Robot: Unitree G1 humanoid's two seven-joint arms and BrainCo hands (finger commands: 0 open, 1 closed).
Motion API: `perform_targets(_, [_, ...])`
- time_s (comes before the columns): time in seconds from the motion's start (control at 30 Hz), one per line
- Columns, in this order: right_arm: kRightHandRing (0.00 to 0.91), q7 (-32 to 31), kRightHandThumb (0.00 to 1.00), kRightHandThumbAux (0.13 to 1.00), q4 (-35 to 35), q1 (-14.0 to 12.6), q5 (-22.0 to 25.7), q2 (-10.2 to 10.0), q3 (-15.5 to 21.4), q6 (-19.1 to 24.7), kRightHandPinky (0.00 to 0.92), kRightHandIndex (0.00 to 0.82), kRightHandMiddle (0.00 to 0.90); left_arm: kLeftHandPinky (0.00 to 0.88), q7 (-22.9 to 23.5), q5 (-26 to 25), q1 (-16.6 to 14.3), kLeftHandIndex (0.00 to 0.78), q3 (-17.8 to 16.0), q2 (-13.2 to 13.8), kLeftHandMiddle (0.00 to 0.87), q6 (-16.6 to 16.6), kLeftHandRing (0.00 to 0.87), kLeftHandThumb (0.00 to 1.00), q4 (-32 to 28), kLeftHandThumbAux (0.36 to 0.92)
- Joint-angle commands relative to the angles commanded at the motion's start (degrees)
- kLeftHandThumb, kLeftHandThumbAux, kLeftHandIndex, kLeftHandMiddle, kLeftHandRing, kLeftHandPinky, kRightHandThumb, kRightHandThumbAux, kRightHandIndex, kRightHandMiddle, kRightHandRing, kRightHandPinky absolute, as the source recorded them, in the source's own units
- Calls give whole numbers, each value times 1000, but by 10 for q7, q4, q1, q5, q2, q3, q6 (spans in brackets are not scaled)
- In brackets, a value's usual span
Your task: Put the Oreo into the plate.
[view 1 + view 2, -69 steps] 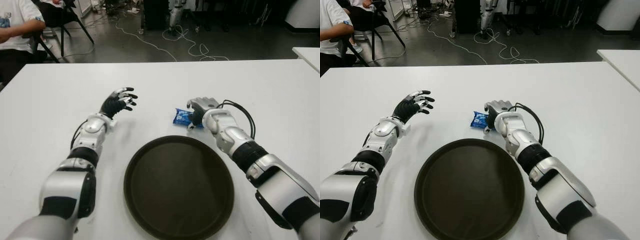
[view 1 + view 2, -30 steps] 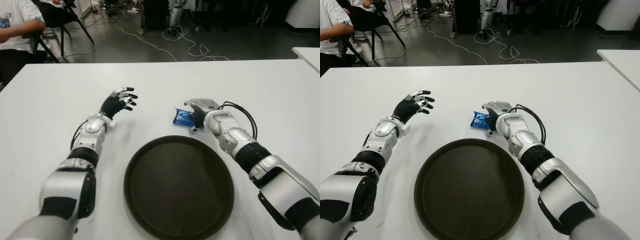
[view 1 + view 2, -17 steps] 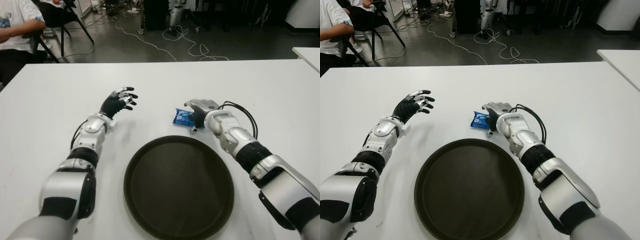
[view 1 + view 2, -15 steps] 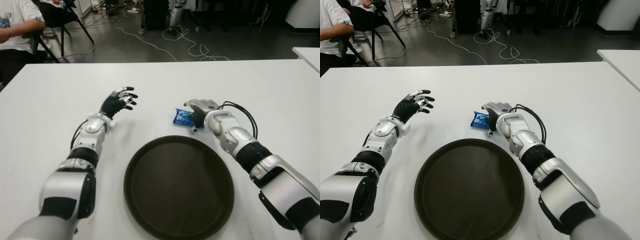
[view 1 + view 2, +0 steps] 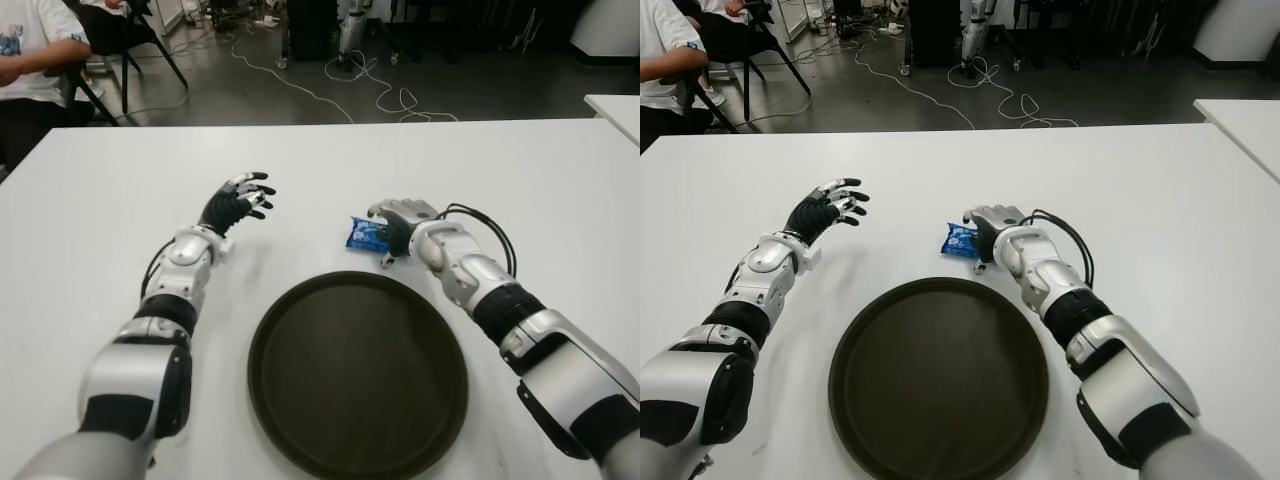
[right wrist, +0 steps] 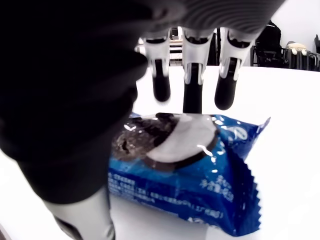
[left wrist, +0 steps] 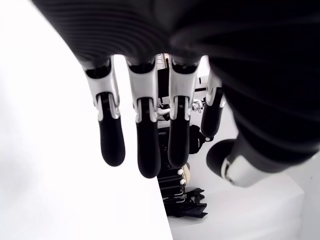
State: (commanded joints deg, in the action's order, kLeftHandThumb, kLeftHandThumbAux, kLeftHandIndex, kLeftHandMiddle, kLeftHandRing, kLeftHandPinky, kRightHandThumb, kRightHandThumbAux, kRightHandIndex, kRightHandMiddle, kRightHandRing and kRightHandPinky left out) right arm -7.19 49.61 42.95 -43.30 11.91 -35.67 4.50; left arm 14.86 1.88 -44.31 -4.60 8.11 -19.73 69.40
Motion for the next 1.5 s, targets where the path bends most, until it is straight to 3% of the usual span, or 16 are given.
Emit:
perform_targets(0.07, [427, -2, 0, 904, 3, 0, 1, -1, 1, -2, 437, 346, 402, 416, -1, 0, 0, 228, 0, 0, 348, 0, 386, 512, 0, 630])
perform_targets(0.27, [565, 0, 0, 921, 6, -1, 2, -5, 4, 3, 566, 432, 544, 413, 0, -2, 0, 220, -1, -1, 344, 0, 381, 506, 0, 630])
perform_targets(0.63, [627, 25, 22, 925, 12, -8, 0, -12, 10, 8, 631, 497, 617, 428, 5, -4, 0, 216, -1, 0, 342, 1, 384, 528, 0, 627])
perform_targets(0.67, [626, 27, 257, 859, 13, -8, 0, -13, 10, 8, 632, 470, 617, 429, 4, -4, 0, 215, -1, 0, 341, 1, 385, 525, 0, 627])
perform_targets(0.73, [626, 29, 463, 801, 15, -8, 0, -13, 10, 7, 634, 447, 617, 430, 4, -4, 1, 216, -1, 0, 341, 1, 386, 519, 0, 627])
perform_targets(0.8, [630, 31, 590, 765, 17, -8, 0, -13, 10, 5, 639, 433, 621, 429, 3, -4, 1, 218, -2, 0, 342, 1, 387, 514, 0, 627])
perform_targets(1.0, [638, 37, 669, 742, 23, -8, 0, -15, 9, 1, 648, 424, 630, 425, 1, -4, 1, 223, -2, -1, 346, 1, 389, 523, -1, 627])
perform_targets(1.5, [654, 36, 678, 740, 25, -9, 4, -15, 12, 1, 663, 424, 643, 412, 0, -4, 1, 223, -2, -1, 344, 3, 380, 515, -4, 628])
